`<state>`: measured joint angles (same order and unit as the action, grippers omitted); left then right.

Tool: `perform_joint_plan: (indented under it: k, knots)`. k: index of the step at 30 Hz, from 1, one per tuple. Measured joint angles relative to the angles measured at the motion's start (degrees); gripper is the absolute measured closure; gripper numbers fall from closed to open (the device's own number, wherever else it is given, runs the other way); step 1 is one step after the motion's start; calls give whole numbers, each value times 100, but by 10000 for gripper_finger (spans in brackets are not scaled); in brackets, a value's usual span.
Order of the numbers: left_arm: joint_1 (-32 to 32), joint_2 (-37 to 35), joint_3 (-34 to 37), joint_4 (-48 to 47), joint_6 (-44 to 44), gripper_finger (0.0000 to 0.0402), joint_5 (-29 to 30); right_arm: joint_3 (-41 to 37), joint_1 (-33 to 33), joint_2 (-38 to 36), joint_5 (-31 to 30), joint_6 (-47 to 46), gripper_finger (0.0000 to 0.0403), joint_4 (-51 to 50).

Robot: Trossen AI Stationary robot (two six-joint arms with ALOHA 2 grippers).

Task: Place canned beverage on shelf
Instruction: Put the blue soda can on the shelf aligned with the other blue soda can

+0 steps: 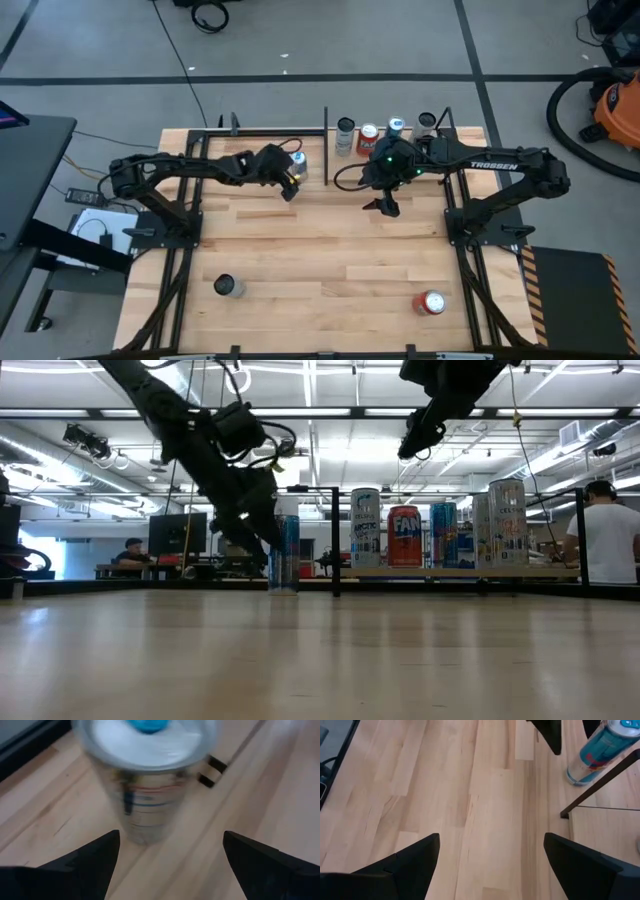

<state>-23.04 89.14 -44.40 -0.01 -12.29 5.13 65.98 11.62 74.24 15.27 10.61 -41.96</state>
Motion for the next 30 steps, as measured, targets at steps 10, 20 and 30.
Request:
perform_joint_plan:
  k: [10, 20, 30]
  knots:
    - [-264, 2, 387, 1017, 65, 44, 22, 0, -3, 0, 2, 3, 36, 114]
    - [-286, 22, 406, 1685, 60, 44, 24, 0, -2, 0, 2, 4, 36, 167]
    - [-284, 46, 406, 1675, 222, 44, 26, 0, -2, 0, 36, 4, 36, 165]
